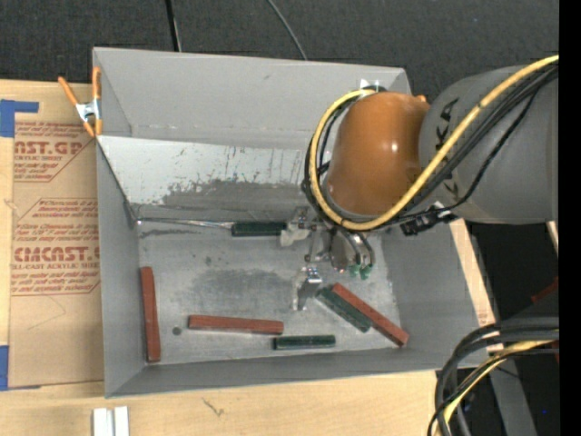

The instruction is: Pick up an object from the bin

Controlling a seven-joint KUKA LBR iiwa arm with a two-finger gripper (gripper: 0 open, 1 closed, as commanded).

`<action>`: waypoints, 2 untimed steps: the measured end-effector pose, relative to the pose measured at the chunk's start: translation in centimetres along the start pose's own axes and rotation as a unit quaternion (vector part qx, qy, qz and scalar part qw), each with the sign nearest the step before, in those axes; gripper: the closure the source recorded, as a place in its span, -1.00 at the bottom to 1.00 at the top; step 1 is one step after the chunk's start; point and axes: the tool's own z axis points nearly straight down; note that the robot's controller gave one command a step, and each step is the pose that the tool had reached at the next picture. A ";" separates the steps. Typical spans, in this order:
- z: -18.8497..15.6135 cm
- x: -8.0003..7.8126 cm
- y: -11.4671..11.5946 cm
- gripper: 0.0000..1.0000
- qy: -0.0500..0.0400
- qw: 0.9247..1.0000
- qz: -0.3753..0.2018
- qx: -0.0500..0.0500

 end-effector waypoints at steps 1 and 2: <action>6.8 0.8 0.6 -1.00 0.001 1.000 0.008 0.000; 10.6 3.0 1.0 1.00 -0.011 1.000 0.010 -0.002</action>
Offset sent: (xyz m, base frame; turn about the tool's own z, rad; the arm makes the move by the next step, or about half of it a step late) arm -0.0374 0.0084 -0.1137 0.0188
